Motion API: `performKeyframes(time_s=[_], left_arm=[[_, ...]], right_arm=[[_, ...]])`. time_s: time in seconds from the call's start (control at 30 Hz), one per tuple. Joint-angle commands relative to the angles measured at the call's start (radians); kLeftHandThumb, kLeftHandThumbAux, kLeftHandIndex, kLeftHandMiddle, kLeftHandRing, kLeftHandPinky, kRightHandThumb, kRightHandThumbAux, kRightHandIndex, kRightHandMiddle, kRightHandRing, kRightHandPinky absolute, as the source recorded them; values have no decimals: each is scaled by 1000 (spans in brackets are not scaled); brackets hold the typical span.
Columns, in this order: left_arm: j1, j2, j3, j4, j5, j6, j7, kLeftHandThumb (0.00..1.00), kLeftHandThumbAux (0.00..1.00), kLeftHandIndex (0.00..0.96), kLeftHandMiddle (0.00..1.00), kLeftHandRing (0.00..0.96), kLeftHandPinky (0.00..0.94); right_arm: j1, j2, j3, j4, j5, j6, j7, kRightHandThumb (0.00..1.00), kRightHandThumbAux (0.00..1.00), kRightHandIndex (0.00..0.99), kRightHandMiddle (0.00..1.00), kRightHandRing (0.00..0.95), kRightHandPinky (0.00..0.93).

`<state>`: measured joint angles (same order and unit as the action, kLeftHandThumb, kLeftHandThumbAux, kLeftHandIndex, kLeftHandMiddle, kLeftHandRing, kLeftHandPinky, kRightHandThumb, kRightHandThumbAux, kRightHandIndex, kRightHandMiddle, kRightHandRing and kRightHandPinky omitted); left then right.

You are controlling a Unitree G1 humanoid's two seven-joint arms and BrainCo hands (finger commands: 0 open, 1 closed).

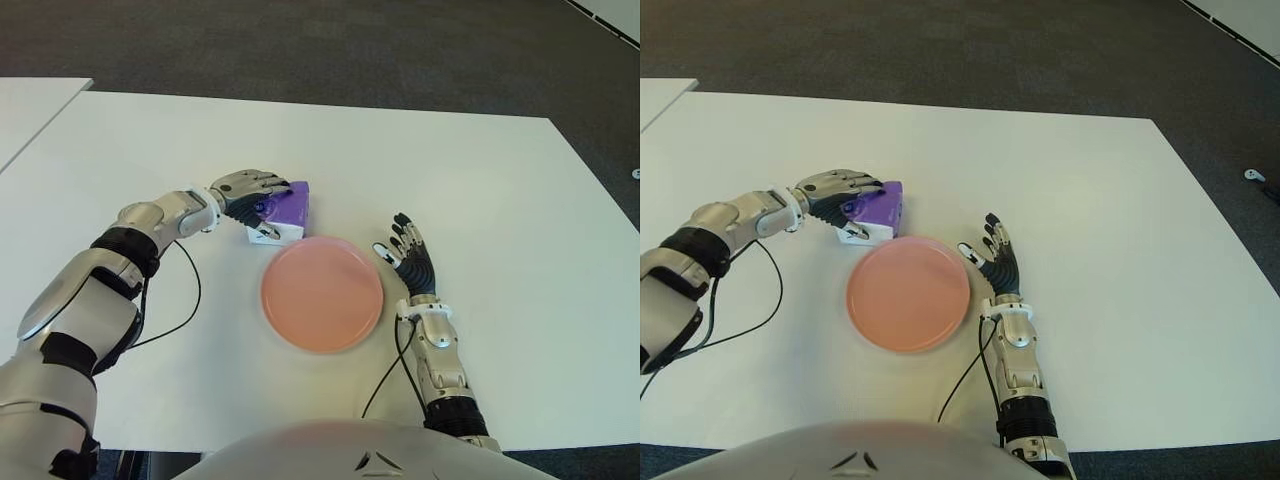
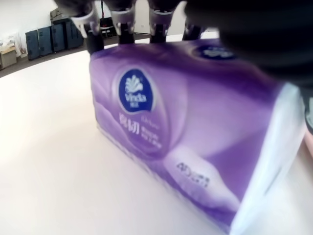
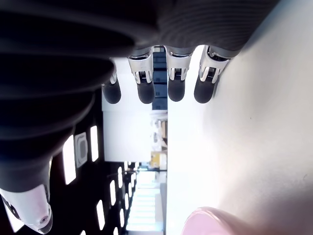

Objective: Put the tissue paper into the plate.

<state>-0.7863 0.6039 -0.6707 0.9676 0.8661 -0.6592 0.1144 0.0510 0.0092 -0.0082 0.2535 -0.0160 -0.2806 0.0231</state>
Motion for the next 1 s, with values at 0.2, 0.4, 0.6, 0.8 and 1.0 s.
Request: performKeyframes(time_s=[0.2,0.4,0.6,0.8,1.0], left_arm=[[95,-54,-89,55,61,0,34,0,312,0,0,0,0],[140,-65,-120,69,74,19,81,0,310,0,0,0,0],[146,-72,-160,109,100,45,132,0,303,0,0,0,0],[137,-78,-206,142,130,84,189,0,301,0,0,0,0],[128,-74,-237,180,143,120,258,5,306,0,0,0,0]], right_arm=[[59,3,-2,13,5,72,-9,0,671,0,0,0,0],[66,3,-3,9,8,73,-9,1,667,0,0,0,0],[75,2,-3,3,11,73,-5,10,661,0,0,0,0],[83,-2,-7,5,13,71,-4,16,651,0,0,0,0],[87,-9,-10,18,17,51,8,17,653,0,0,0,0]])
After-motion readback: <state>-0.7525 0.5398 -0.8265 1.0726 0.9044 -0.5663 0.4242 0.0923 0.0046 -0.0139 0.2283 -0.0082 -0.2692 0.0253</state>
